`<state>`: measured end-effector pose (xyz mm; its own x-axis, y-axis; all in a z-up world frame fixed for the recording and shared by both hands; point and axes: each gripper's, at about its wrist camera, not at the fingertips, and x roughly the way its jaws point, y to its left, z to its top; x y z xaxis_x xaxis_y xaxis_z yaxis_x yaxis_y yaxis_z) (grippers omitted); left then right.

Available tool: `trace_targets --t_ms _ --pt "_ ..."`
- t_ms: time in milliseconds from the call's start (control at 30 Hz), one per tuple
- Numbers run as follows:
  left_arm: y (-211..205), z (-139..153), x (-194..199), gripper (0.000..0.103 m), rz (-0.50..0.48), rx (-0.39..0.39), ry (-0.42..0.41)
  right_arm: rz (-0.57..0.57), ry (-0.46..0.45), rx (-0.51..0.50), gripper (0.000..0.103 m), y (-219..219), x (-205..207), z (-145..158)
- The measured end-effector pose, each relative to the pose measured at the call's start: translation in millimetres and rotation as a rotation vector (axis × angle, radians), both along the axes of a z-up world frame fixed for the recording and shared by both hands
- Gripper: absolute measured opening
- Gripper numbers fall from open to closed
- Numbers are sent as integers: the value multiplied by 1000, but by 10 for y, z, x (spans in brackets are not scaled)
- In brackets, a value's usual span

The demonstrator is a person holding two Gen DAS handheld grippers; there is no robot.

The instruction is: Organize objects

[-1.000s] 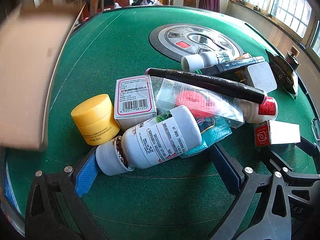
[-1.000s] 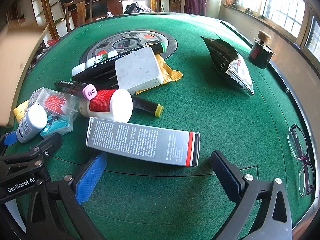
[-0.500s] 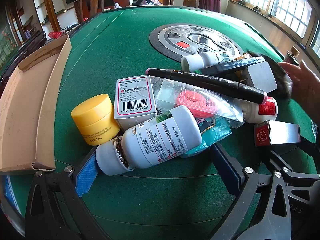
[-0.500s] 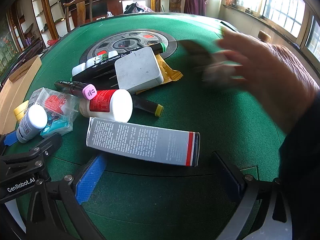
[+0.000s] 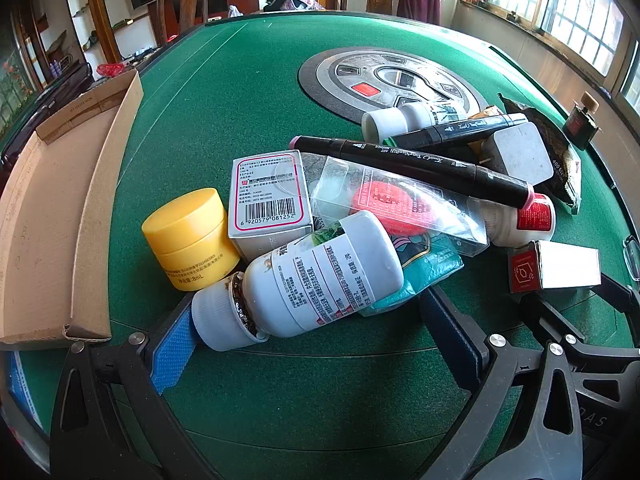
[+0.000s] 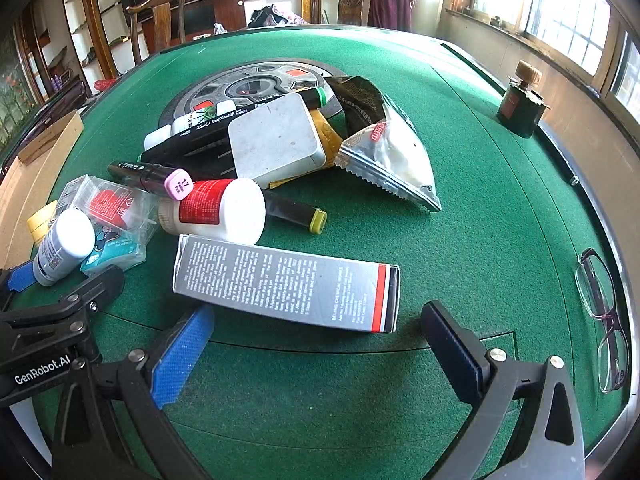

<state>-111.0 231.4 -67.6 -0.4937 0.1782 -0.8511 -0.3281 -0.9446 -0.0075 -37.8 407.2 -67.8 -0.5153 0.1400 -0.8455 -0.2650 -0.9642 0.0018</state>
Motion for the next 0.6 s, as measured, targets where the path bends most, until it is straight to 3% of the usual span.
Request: trace_targets --t_ms 600 --pt "2 1 -1 103 7 0 0 2 0 0 103 -3 1 3"
